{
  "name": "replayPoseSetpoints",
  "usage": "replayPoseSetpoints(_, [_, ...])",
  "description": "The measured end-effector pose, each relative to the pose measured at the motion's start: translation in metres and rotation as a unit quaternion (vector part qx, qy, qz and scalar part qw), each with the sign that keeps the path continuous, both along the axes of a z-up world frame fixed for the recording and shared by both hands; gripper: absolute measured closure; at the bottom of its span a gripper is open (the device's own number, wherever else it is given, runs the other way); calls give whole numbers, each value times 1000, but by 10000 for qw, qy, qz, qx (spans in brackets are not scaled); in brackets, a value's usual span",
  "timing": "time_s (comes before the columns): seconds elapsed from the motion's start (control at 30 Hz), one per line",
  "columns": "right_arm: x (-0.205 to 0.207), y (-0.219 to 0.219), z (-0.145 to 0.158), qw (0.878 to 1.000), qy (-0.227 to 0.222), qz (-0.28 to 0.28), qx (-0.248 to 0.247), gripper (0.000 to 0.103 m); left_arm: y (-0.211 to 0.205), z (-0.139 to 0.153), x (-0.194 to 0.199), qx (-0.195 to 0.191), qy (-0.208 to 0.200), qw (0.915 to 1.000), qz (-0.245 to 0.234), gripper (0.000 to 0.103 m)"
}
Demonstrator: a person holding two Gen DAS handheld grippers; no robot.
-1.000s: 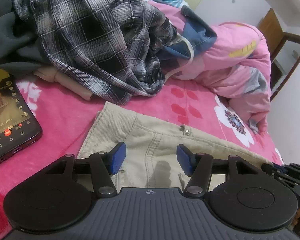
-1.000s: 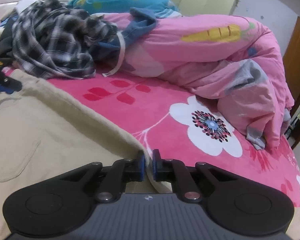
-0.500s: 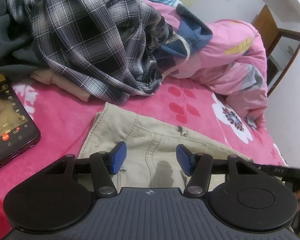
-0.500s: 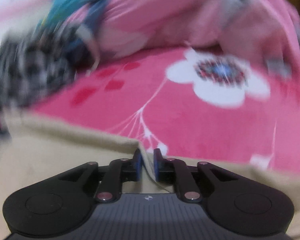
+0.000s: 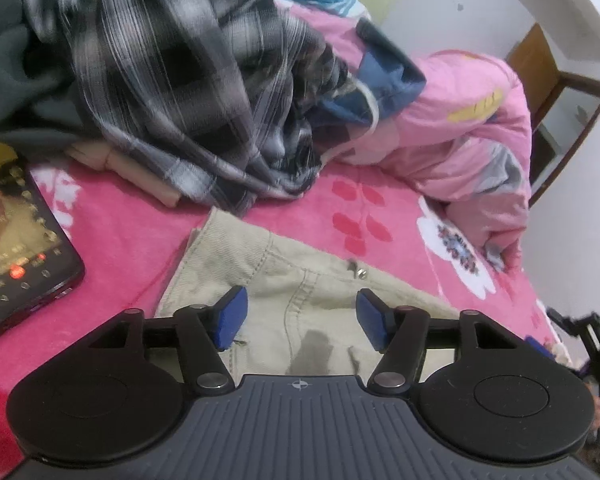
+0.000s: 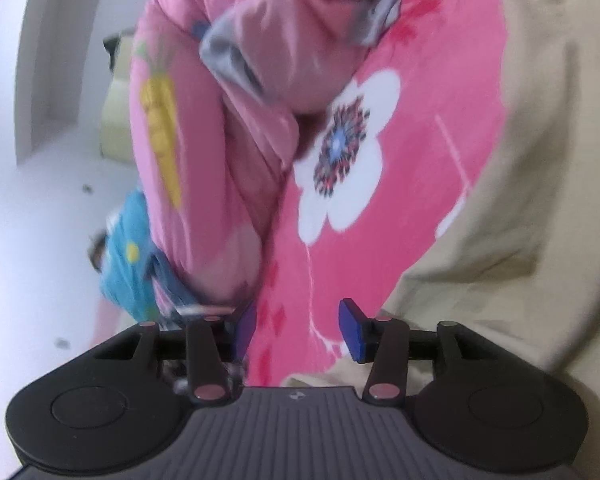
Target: Fold clothes
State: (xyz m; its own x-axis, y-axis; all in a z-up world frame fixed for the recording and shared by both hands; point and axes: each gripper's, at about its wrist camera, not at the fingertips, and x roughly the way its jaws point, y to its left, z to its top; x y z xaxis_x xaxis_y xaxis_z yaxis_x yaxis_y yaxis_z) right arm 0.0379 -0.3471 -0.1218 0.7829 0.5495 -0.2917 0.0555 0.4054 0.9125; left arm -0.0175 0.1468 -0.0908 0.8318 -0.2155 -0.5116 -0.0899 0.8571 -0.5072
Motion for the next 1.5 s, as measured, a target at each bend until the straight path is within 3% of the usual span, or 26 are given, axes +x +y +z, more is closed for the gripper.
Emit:
replayPoseSetpoints(0.13, [-34,-13,11,9992,-269,-245,133,53,-11,21,-17,353,-408,9985,9,35])
replayPoseSetpoints(0.27, [-79,-16,27,9961,-666,-469,-331,52,-43,41,-14,659,-646,9947,-457,33])
replayPoseSetpoints(0.37, [-110,-15,38,9897,-774,-603,-1041,52,-77,46,5,915,-528,9892,-1015,33])
replayPoseSetpoints(0.53, [-145,-12,52,9694,-746,-685,-2235,52,-138,29,39,1194,-167,9781,-1694,33])
replayPoseSetpoints(0.63, [-163,-15,57,9548,-714,-792,-2775,51,-154,6,54,1405,165,9764,-1629,33])
replayPoseSetpoints(0.73, [-176,-32,56,9461,-644,-1071,-2989,43,-154,-12,63,1571,403,9748,-1530,33])
replayPoseSetpoints(0.9, [-189,-81,49,9330,-482,-1757,-3102,38,-159,-16,59,1779,236,9724,-1490,31])
replayPoseSetpoints(1.1, [-186,-169,21,9362,40,-2824,-2091,35,-169,-20,58,2082,113,9671,-1459,28])
replayPoseSetpoints(1.23, [-176,-216,18,9114,290,-3465,-2201,33,-169,-20,57,2074,79,9675,-1447,28])
replayPoseSetpoints(1.33, [-153,-247,28,9105,30,-3345,-2430,33,-169,-22,58,2093,59,9671,-1443,27])
replayPoseSetpoints(1.43, [-114,-284,27,9258,-161,-2982,-2318,35,-170,-22,57,2131,49,9664,-1435,27])
replayPoseSetpoints(1.5, [-83,-305,22,9310,18,-2760,-2389,34,-171,-23,57,2155,41,9660,-1430,26])
